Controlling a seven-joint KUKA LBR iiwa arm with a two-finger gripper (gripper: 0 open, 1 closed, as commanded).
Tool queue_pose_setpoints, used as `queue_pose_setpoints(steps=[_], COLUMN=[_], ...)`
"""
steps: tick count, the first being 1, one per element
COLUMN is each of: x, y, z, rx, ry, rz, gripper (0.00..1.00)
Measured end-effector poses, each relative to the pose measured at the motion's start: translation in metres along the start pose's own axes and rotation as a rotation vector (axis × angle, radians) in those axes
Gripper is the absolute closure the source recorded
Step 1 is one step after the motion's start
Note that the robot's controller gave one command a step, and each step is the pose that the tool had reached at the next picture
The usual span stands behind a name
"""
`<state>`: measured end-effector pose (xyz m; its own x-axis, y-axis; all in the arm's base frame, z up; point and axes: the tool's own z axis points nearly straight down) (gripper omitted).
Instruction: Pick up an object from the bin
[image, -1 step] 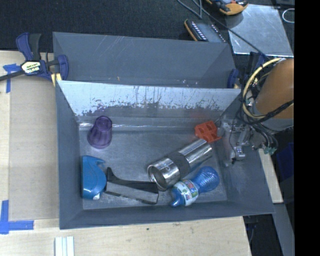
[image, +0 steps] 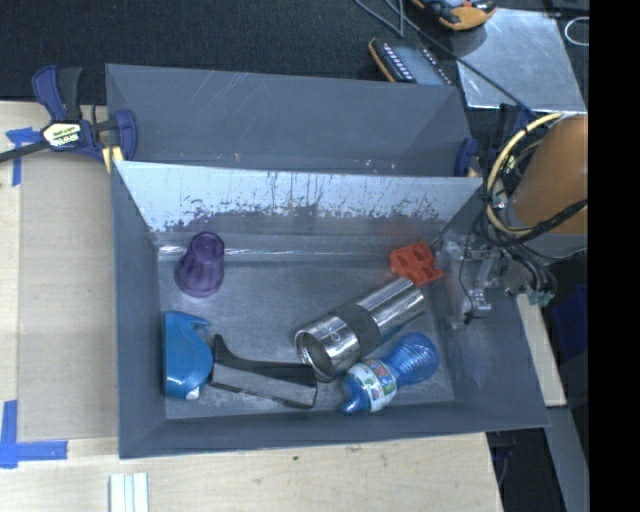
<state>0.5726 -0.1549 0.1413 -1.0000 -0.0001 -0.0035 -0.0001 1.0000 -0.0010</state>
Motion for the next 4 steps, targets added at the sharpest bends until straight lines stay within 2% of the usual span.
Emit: queue_pose_setpoints(steps=[1,2,3,4], x=[-0.008,0.006,0.006,-0.005], y=[0.044,0.042,0.042,0.051], z=[0.055,0.057,0.057,-0.049], rx=[-0.001,0.005,0.005,0.005], ry=[0.001,-0.021,-0.021,-0.022], rz=[0.051,0.034,0.034,0.048], gripper=[0.0,1.0,1.0,1.0])
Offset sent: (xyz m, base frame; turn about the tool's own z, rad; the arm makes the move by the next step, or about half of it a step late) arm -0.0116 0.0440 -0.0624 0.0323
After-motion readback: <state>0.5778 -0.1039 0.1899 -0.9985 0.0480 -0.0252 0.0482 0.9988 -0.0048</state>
